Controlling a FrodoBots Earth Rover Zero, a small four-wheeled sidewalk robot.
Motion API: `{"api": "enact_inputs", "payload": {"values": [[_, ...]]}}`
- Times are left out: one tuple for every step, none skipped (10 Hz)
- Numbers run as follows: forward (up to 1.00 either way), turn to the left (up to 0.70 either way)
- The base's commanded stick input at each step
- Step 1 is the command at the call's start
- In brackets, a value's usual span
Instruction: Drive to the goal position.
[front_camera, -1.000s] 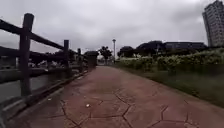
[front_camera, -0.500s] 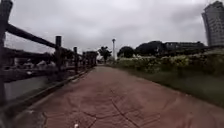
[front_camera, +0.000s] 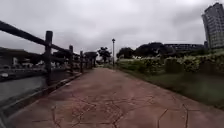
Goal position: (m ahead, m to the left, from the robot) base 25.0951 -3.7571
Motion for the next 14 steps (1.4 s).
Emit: {"api": "enact_inputs", "payload": {"values": [[1.0,0.0],[1.0,0.0],[1.0,0.0],[1.0,0.0],[1.0,0.0],[1.0,0.0],[1.0,0.0],[1.0,0.0],[1.0,0.0],[1.0,0.0],[1.0,0.0],[1.0,0.0],[1.0,0.0],[1.0,0.0]]}}
